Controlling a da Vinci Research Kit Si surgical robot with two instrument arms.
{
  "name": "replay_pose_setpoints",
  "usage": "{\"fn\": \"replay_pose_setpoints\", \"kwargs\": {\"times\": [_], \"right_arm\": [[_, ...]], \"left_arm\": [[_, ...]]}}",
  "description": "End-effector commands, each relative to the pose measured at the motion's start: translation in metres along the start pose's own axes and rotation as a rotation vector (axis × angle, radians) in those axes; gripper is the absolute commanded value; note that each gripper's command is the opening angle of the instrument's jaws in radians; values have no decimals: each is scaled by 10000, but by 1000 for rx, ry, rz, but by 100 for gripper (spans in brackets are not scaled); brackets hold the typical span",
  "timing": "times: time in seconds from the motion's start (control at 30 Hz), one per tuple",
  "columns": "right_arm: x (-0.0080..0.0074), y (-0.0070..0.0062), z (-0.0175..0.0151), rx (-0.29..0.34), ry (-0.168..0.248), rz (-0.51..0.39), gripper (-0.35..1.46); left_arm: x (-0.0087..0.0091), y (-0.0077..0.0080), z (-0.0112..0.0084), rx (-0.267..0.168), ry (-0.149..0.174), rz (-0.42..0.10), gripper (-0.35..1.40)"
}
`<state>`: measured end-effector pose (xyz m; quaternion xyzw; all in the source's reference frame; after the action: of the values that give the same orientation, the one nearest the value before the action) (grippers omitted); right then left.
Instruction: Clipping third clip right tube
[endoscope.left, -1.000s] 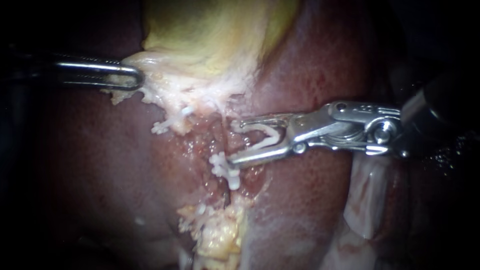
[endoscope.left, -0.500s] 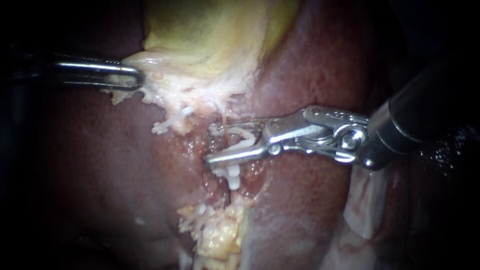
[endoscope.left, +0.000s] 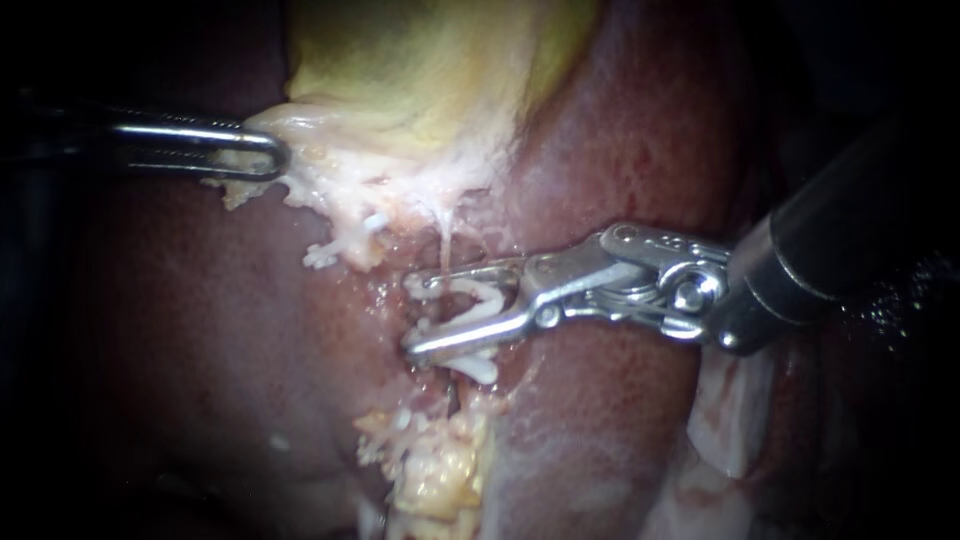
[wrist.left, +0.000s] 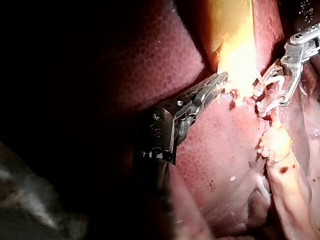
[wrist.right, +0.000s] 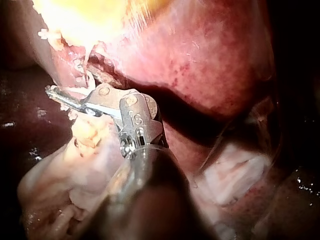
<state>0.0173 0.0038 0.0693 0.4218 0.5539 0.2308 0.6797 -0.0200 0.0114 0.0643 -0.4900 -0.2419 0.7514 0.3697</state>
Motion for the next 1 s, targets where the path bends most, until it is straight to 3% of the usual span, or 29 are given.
{"fn": "replay_pose_setpoints", "kwargs": {"times": [0.03, 0.2, 0.6, 1.0], "right_arm": [[2, 0, -1, -4, 6, 0, 45], [10, -1, -2, -4, 28, 4, 45], [48, -3, -16, -1, 109, 32, 45], [57, -7, -9, 16, 162, 29, 45]], "left_arm": [[0, 0, 0, 0, 0, 0, -35], [0, 0, 0, 0, 0, 0, -35], [0, 0, 0, 0, 0, 0, -35], [0, 0, 1, 0, 0, 0, -35]]}}
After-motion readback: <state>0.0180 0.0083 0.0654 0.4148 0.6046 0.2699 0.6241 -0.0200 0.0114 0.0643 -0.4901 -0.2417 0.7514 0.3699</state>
